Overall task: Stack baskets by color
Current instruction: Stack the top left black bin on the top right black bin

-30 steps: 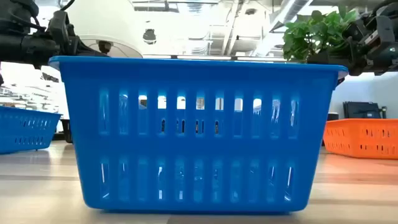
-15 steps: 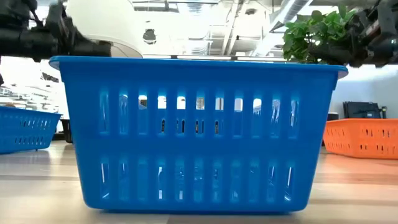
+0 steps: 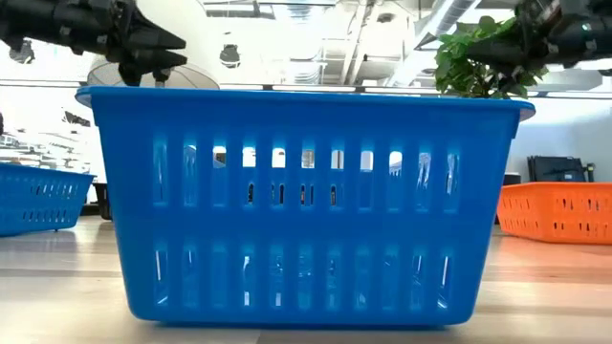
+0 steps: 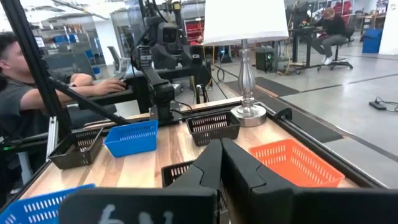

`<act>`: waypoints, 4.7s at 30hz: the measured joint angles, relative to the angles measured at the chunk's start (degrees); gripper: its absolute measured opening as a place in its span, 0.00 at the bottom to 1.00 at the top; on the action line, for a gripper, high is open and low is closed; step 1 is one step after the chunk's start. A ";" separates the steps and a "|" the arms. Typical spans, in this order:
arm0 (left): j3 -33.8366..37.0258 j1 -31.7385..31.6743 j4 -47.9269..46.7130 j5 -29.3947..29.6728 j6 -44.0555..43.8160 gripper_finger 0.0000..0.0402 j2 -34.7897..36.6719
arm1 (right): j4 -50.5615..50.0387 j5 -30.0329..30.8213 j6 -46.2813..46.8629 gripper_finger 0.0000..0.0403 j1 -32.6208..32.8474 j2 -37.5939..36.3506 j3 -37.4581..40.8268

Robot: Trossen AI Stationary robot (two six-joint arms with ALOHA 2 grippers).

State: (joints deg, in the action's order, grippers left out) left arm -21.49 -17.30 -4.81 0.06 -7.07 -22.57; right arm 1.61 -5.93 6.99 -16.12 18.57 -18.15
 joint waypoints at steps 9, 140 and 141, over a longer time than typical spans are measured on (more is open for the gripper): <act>-11.97 0.00 -12.59 -2.52 4.99 0.50 -14.29 | -0.59 -2.63 -0.60 0.23 0.66 16.34 -11.83; -8.68 34.93 -24.35 33.40 -3.81 0.50 2.47 | -29.81 2.10 48.01 0.51 7.78 122.23 -109.78; -8.70 34.67 -23.80 33.44 -2.70 0.50 3.48 | -30.31 2.14 49.14 0.51 7.69 123.76 -112.20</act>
State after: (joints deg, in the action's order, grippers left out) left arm -30.20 17.37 -28.61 33.50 -9.77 -19.09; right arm -28.71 -3.79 56.13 -8.43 142.33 -130.35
